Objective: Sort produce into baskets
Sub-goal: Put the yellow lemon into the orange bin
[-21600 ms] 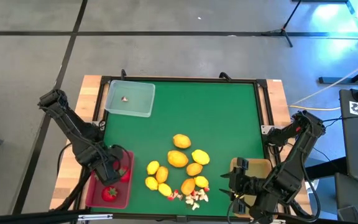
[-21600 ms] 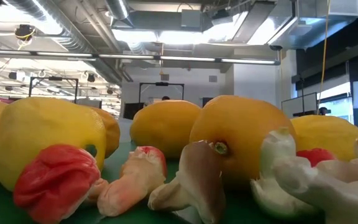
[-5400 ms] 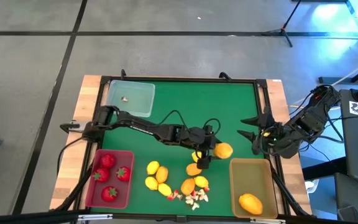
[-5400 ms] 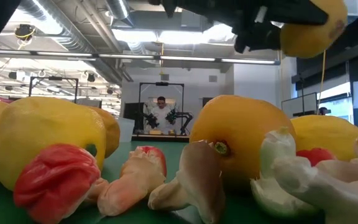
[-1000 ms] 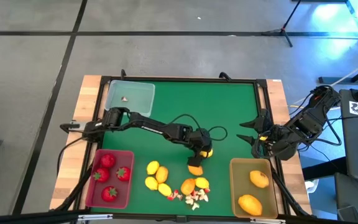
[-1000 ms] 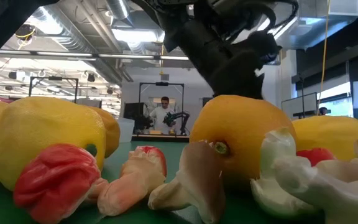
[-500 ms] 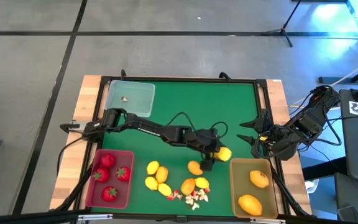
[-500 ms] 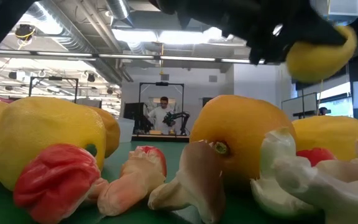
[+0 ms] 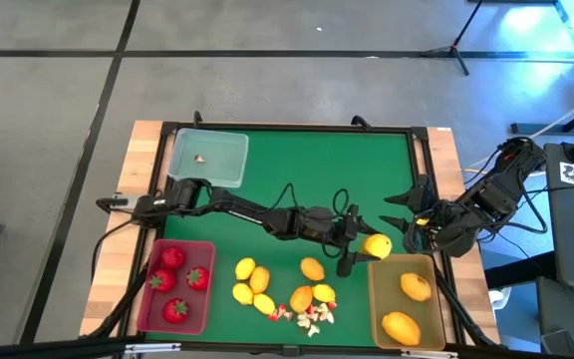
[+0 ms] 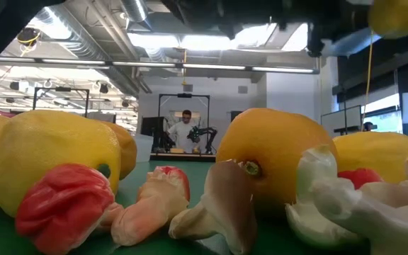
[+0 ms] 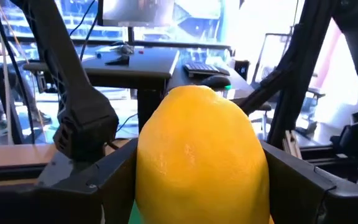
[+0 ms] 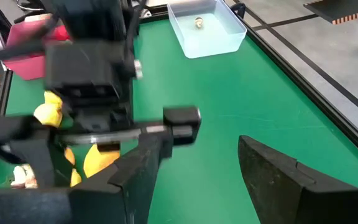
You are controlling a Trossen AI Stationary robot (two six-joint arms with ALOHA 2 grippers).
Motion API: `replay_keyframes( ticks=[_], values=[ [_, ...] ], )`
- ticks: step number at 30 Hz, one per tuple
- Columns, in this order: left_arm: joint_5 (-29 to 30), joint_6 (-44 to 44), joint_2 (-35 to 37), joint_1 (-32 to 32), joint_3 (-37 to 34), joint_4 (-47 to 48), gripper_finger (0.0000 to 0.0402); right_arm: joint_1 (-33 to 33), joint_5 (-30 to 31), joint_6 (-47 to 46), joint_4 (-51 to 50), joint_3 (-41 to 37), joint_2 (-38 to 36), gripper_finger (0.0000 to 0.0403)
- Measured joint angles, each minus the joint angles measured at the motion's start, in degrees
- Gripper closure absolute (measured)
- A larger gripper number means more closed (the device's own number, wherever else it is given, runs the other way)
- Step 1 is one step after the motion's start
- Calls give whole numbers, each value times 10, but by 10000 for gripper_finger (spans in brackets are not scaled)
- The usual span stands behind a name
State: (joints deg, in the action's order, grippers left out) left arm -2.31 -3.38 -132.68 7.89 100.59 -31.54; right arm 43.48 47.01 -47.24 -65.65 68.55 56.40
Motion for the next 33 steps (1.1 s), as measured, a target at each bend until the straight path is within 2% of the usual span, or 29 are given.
replay_keyframes(
  ticks=[8, 24, 33],
  values=[
    [0, -13, -71, 1, 88, -22, 125, 0, 0, 0, 0, 0, 0, 182],
    [-12, -8, -207, 18, 287, 14, 125, 0, 1, 0, -1, 0, 0, 182],
    [-1, -8, -227, 19, 302, 43, 112, 0, 1, 2, -1, 0, 0, 182]
  ],
)
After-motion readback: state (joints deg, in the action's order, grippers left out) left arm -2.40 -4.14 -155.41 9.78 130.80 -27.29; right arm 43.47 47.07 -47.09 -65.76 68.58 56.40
